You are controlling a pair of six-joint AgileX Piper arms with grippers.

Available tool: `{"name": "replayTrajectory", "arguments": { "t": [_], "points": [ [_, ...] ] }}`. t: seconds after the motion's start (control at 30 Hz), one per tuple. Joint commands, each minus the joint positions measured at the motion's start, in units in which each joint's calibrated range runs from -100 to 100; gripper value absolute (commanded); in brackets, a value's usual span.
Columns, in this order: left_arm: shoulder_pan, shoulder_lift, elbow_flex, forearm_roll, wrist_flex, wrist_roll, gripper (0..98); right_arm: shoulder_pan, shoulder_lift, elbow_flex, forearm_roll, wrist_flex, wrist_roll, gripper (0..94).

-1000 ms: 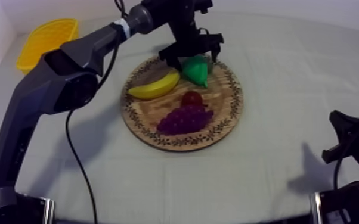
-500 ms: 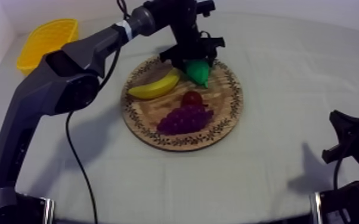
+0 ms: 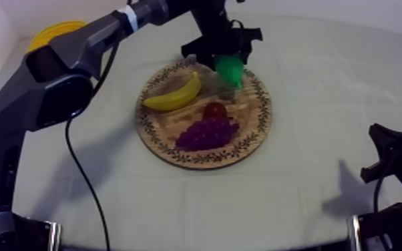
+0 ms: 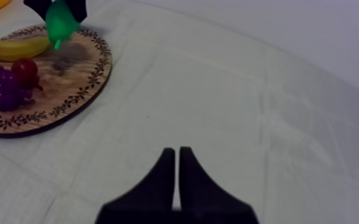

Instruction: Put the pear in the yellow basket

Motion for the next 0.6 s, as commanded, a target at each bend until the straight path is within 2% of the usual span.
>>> {"name": "replayTrajectory", "arguments": {
  "t": [0.0, 0.57],
  "points": [
    [0.2, -3.7, 1.4, -0.09, -0.1, 0.0, 47.7, 0.0, 0.0, 0.0, 0.0, 0.0, 0.0, 0.4],
    [1.3, -26.4, 15.9, -2.07, 2.0, 0.4, 45.8, 0.0, 0.0, 0.0, 0.0, 0.0, 0.0, 0.4]
  ]
}}
